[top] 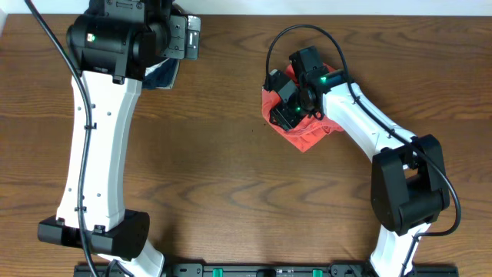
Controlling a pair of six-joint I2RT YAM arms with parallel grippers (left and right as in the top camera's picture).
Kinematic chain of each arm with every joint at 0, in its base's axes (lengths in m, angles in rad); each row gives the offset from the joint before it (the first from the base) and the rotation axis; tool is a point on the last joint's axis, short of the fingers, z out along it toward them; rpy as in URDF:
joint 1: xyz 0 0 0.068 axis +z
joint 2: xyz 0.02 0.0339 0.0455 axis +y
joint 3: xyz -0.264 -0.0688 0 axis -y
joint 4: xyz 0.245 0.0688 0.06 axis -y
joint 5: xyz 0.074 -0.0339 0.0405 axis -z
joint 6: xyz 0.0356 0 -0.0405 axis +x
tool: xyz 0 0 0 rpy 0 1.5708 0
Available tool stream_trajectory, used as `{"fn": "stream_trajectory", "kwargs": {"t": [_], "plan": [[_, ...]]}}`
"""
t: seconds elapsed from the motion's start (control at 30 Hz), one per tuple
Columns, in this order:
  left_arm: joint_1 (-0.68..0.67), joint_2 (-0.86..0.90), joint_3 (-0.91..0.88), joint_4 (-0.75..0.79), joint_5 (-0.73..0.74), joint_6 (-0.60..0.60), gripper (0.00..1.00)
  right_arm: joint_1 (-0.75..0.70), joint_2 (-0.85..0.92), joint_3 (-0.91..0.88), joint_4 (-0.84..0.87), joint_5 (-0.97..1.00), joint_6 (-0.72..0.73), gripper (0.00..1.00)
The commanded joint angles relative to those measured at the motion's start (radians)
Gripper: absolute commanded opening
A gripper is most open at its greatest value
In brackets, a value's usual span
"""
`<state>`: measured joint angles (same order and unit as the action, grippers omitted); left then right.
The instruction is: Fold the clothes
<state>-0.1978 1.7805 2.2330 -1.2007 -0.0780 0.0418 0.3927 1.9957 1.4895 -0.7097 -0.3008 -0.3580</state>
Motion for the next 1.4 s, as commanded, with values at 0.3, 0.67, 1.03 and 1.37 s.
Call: {"fn": "stream_trajectory", "kwargs": {"t": [0.3, 0.67, 1.03, 1.37], "plan": [[0.003, 0.015, -0.004, -0.003, -0.005, 0.010, 0.98, 0.001, 0.008, -0.006, -0.012, 0.017, -0.021, 0.02], [0.003, 0.015, -0.004, -0.006, -0.012, 0.010, 0.98, -0.017, -0.054, 0.075, -0.251, 0.017, 0.075, 0.01], [0.003, 0.015, -0.004, -0.005, -0.012, 0.010, 0.98, -0.212, -0.121, 0.225, -0.752, 0.069, 0.269, 0.01], [0.003, 0.015, -0.004, 0.013, -0.012, 0.010, 0.98, -0.300, -0.121, -0.141, -0.711, 0.031, 0.270, 0.01]]}}
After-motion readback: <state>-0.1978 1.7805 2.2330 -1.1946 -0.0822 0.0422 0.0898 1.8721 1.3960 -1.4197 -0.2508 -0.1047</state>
